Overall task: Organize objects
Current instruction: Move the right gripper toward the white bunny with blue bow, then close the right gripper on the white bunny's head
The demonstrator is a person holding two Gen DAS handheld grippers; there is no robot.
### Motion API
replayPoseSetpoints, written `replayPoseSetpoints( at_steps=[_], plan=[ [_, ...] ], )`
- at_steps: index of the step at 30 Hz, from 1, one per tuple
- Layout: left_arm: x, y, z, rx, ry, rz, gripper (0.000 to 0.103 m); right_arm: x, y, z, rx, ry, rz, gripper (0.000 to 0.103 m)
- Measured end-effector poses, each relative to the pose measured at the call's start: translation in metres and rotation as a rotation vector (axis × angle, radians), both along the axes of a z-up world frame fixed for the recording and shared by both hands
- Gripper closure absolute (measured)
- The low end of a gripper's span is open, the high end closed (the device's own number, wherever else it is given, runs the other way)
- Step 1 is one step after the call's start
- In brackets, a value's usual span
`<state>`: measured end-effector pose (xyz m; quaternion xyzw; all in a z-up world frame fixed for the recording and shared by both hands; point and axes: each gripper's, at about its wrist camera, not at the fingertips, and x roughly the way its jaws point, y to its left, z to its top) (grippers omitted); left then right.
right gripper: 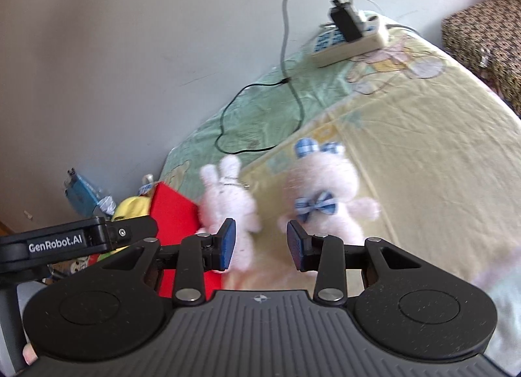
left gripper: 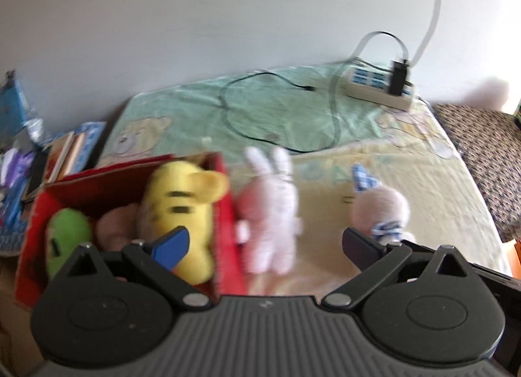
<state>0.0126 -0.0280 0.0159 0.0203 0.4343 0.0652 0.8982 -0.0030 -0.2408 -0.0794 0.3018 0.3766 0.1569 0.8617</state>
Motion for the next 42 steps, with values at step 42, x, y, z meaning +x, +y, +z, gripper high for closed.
replayPoseSetpoints(
  at_steps=[42],
  plan=[
    [0.075,-0.049,-0.121,-0.263,0.198,-0.15,0.024,0.092,-0.04,-0.078,0.197,0.173,0.127,0.06]
  ],
)
